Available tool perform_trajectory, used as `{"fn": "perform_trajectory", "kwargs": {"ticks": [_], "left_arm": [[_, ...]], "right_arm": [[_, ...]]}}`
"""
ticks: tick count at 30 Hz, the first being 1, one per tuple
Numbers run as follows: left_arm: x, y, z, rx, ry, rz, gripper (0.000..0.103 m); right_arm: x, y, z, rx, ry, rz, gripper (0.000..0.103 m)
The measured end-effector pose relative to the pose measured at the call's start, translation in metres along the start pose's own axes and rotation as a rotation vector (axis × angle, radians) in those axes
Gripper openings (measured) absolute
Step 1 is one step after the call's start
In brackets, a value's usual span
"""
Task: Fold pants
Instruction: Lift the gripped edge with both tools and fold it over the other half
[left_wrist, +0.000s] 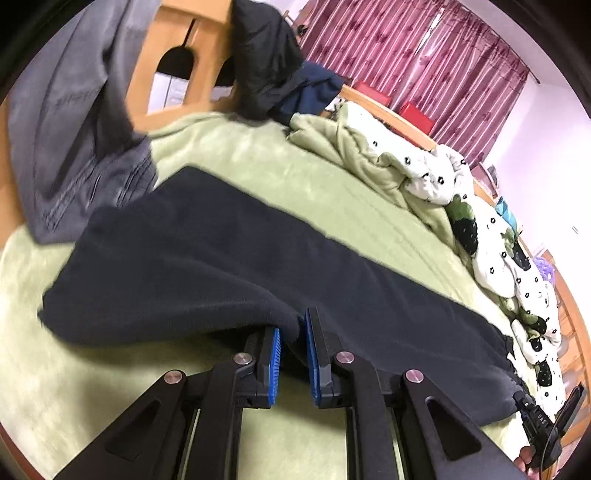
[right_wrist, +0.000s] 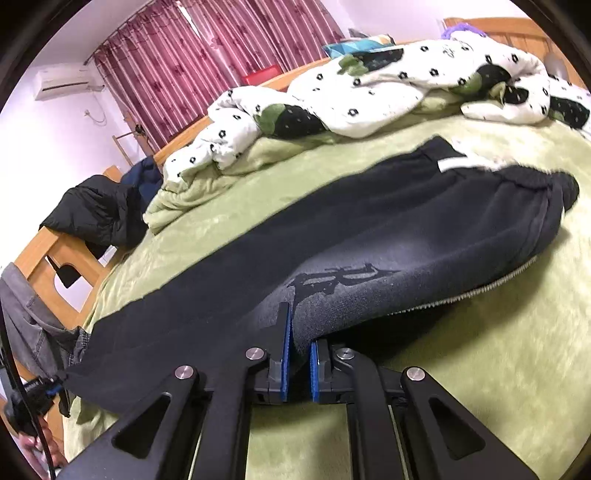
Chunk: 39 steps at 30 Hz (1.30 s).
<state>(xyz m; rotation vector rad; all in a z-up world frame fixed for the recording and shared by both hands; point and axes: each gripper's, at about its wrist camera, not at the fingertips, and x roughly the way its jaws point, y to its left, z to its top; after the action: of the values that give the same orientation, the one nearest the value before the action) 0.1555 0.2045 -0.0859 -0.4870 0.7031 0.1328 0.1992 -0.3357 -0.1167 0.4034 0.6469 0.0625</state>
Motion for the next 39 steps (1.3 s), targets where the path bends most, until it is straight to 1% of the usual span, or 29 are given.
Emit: {"fn": "perform_trajectory", "kwargs": {"ticks": [4, 7, 10, 14, 18, 22, 24, 26, 29, 31, 33, 35, 36, 38, 39], "left_arm": [[0.001, -0.017, 0.022, 0.025, -0.044, 0.003, 0.013], [0.009, -0.027, 0.03, 0.04, -0.062, 0.006, 0.013], [0.021, -0.033, 0.035, 0.062, -0.079, 0.02, 0.013], [0.037, -0.033, 0.047, 0.072, -0.085, 0.023, 0.013], [0.064, -0.035, 0.064, 0.06, -0.08, 0.035, 0.013], [0.094, -0.045, 0.073, 0.083, -0.085, 0.078, 0.013], [0.113, -0.051, 0.075, 0.105, -0.084, 0.124, 0.013], [0.132, -0.055, 0.074, 0.117, -0.074, 0.165, 0.013], [0.158, -0.057, 0.069, 0.134, -0.051, 0.205, 0.013], [0.169, -0.058, 0.064, 0.147, -0.043, 0.218, 0.013], [0.175, -0.059, 0.061, 0.167, -0.057, 0.227, 0.013], [0.181, -0.061, 0.063, 0.173, -0.047, 0.235, 0.013], [0.183, -0.061, 0.063, 0.164, -0.039, 0.228, 0.014], [0.187, -0.062, 0.062, 0.151, -0.009, 0.207, 0.027], [0.187, -0.064, 0.061, 0.154, 0.014, 0.183, 0.043]], "right_arm": [[0.001, 0.007, 0.016, -0.018, -0.031, 0.01, 0.008], [0.006, 0.011, 0.026, -0.031, -0.045, 0.015, 0.008], [0.017, 0.019, 0.035, -0.065, -0.056, 0.001, 0.008], [0.032, 0.026, 0.05, -0.086, -0.063, 0.003, 0.008], [0.053, 0.031, 0.066, -0.098, -0.066, 0.005, 0.008], [0.082, 0.036, 0.078, -0.133, -0.059, -0.003, 0.008], [0.098, 0.038, 0.08, -0.145, -0.044, -0.016, 0.008], [0.117, 0.039, 0.081, -0.153, -0.025, -0.035, 0.008], [0.145, 0.041, 0.076, -0.167, -0.003, -0.081, 0.008], [0.16, 0.043, 0.073, -0.179, 0.014, -0.121, 0.008], [0.166, 0.043, 0.072, -0.191, 0.003, -0.142, 0.008], [0.173, 0.04, 0.073, -0.169, 0.009, -0.143, 0.008], [0.176, 0.038, 0.075, -0.155, 0.017, -0.145, 0.008], [0.182, 0.035, 0.075, -0.14, 0.052, -0.159, 0.01], [0.186, 0.036, 0.074, -0.149, 0.086, -0.171, 0.01]]}}
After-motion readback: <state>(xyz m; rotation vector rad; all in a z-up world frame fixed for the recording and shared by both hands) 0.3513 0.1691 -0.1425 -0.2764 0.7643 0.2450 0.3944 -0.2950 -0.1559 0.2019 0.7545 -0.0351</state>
